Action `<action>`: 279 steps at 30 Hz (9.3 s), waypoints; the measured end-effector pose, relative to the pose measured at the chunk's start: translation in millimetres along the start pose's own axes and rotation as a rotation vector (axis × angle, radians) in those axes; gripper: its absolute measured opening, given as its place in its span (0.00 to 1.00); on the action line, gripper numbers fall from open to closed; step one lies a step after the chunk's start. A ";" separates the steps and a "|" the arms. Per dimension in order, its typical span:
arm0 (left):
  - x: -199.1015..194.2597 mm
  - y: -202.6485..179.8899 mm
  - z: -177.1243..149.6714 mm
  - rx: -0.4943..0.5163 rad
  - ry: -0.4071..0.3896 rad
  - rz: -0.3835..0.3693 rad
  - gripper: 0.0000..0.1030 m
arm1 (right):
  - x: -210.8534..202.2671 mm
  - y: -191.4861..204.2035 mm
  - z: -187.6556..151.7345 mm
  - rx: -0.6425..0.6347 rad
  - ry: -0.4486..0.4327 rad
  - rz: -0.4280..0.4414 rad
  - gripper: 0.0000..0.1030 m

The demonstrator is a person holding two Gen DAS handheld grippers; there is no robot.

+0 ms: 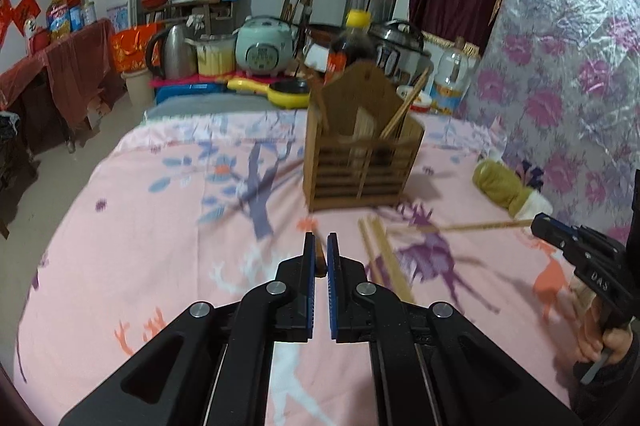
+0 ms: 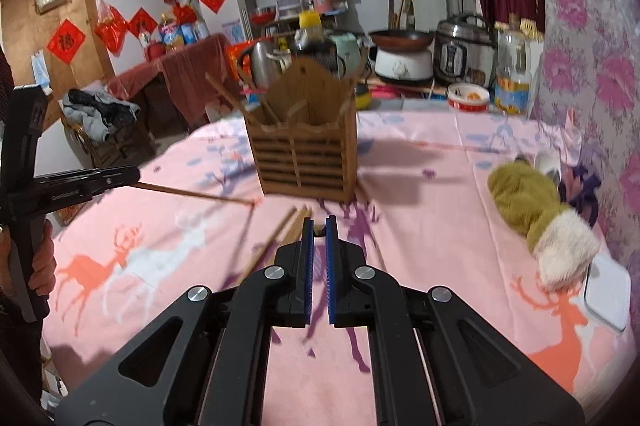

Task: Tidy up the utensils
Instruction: 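Lift both held chopsticks up to the wooden holder, then drop the chopsticks into the wooden holder and open both tools, then move both tools back down to the remaining chopsticks, then close the left tool on a bamboo chopstick, then close the right tool on another bamboo chopstick, then lift both held chopsticks up above the wooden holder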

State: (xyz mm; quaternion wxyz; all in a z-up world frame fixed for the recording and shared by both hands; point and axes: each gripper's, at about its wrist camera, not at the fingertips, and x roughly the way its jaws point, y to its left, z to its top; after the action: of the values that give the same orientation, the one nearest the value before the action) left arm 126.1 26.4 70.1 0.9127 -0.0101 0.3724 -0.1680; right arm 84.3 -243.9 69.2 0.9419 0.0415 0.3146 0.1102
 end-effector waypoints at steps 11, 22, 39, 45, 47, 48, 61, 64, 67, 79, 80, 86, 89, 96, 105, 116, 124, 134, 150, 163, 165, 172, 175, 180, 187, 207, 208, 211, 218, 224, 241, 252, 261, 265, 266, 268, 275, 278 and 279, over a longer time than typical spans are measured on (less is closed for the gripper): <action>21.5 -22.0 48.3 0.022 -0.047 -0.026 0.06 | 17.6 4.1 39.6 0.029 -0.038 0.008 0.06; 15.3 -30.9 108.7 0.035 -0.056 -0.064 0.06 | 12.8 4.8 86.4 0.019 -0.074 0.004 0.06; 17.6 -39.9 227.6 -0.015 -0.206 -0.046 0.06 | 7.5 15.8 181.5 -0.024 -0.208 -0.048 0.06; 93.3 -13.4 197.6 -0.105 -0.054 -0.093 0.18 | 80.4 2.5 162.1 0.001 -0.067 -0.061 0.11; 104.7 -2.6 185.3 -0.135 -0.010 -0.106 0.44 | 95.2 -3.6 156.6 0.017 -0.037 -0.081 0.11; 102.5 3.1 180.7 -0.149 -0.018 -0.101 0.54 | 96.1 -6.2 156.0 0.027 -0.037 -0.076 0.11; 15.3 29.4 134.0 -0.152 -0.166 0.069 0.94 | 10.6 4.2 126.6 0.065 -0.226 -0.090 0.80; 3.5 32.2 107.3 -0.154 -0.160 0.092 0.94 | -6.1 6.7 109.3 0.071 -0.248 -0.077 0.94; -7.5 34.2 71.8 -0.172 -0.163 0.098 0.94 | -27.2 7.3 80.3 0.077 -0.284 -0.018 0.94; 30.3 14.4 -61.2 -0.138 -0.003 0.073 0.94 | 7.1 -6.6 -30.3 0.133 -0.092 -0.125 0.94; 37.9 12.6 -66.8 -0.127 0.036 0.062 0.94 | 11.9 -8.7 -31.6 0.138 -0.067 -0.132 0.94; 57.8 1.9 -80.0 -0.096 0.136 -0.007 0.94 | 25.4 -30.7 -37.1 0.270 -0.006 -0.038 0.94; 63.0 -5.2 -84.7 -0.068 0.168 -0.020 0.94 | 31.6 -32.6 -38.1 0.276 0.020 -0.044 0.94; 68.3 -13.0 -86.9 -0.063 0.200 -0.088 0.94 | 38.2 -30.6 -40.7 0.281 0.053 -0.057 0.94; 84.1 -24.0 -90.4 -0.046 0.254 -0.103 0.94 | 42.1 -30.0 -41.2 0.279 0.077 -0.073 0.94; 112.9 -43.2 -90.2 0.077 0.307 0.015 0.94 | 43.4 -42.9 -42.7 0.343 0.089 -0.057 0.94; 132.2 -2.5 -71.9 -0.033 0.304 0.178 0.94 | 52.8 -51.0 -48.2 0.393 0.136 -0.034 0.94; 126.4 24.7 -68.0 -0.094 0.299 0.202 0.94 | 79.6 7.7 -60.9 0.078 0.302 0.008 0.93; 124.2 36.3 -69.5 -0.113 0.306 0.247 0.94 | 90.9 40.8 -79.0 -0.152 0.395 -0.040 0.82; 125.0 36.5 -69.5 -0.115 0.306 0.245 0.94 | 84.0 23.8 -72.5 -0.071 0.374 -0.012 0.54; 124.8 36.4 -69.6 -0.117 0.307 0.242 0.94 | 87.8 26.1 -74.2 -0.071 0.386 -0.007 0.49; 113.9 39.0 -72.9 -0.144 0.295 0.186 0.94 | 91.3 21.5 -73.4 -0.043 0.391 -0.004 0.49; 106.7 36.6 -75.8 -0.150 0.275 0.129 0.94 | 90.8 18.0 -73.0 -0.022 0.391 -0.005 0.49; 99.8 19.2 -83.1 -0.040 0.258 0.081 0.49 | 85.7 6.9 -71.7 0.043 0.382 0.013 0.49; 88.7 14.5 -94.5 0.008 0.258 0.001 0.10 | 82.5 3.5 -72.2 0.067 0.376 0.021 0.49; 83.0 11.9 -98.4 0.013 0.259 0.006 0.09 | 83.8 22.6 -85.1 -0.030 0.386 -0.005 0.07; 83.1 11.6 -98.3 0.013 0.260 0.007 0.09 | 84.0 22.3 -85.1 -0.032 0.386 -0.005 0.07; 83.2 12.7 -98.2 0.012 0.262 -0.004 0.13 | 84.0 22.4 -85.2 -0.026 0.388 0.000 0.07; 79.4 10.1 -99.2 0.017 0.245 0.001 0.08 | 83.2 23.4 -84.9 -0.041 0.378 -0.010 0.06; 53.9 3.2 -90.1 0.042 0.123 0.017 0.07 | 62.4 20.3 -71.4 -0.021 0.274 0.002 0.06; 47.5 3.8 -87.9 0.044 0.137 0.026 0.39 | 23.8 3.0 -48.4 0.064 0.096 0.034 0.06; 72.7 15.1 -100.9 0.046 0.245 0.041 0.08 | 25.3 -1.0 -49.8 0.086 0.105 0.036 0.06; 23.2 -7.2 -69.9 0.064 0.081 0.025 0.06 | 6.0 -1.8 -37.1 0.103 0.027 0.059 0.06; 0.3 -17.7 -42.3 0.077 0.026 0.018 0.06 | -7.5 1.2 -23.0 0.098 -0.014 0.064 0.06; -4.3 -20.3 -35.3 0.080 0.014 0.015 0.06 | -11.5 2.5 -18.6 0.094 -0.024 0.066 0.06; -14.2 -27.3 -20.7 0.090 -0.010 0.012 0.06 | -19.4 5.5 -9.1 0.082 -0.045 0.070 0.06; -29.3 -55.0 17.2 0.134 -0.050 -0.013 0.06 | -32.8 16.4 15.3 0.036 -0.089 0.068 0.06; -26.5 -62.8 27.7 0.142 -0.047 -0.028 0.06 | -31.7 16.1 22.3 0.034 -0.092 0.068 0.06; -25.2 -64.5 30.7 0.143 -0.044 -0.032 0.06 | -31.2 15.3 24.1 0.036 -0.094 0.069 0.06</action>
State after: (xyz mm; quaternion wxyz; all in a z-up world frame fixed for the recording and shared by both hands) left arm 111.0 -29.7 118.6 0.9164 0.0456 0.3388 -0.2083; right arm 71.8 -236.5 108.8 0.9503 0.0746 0.2704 0.1349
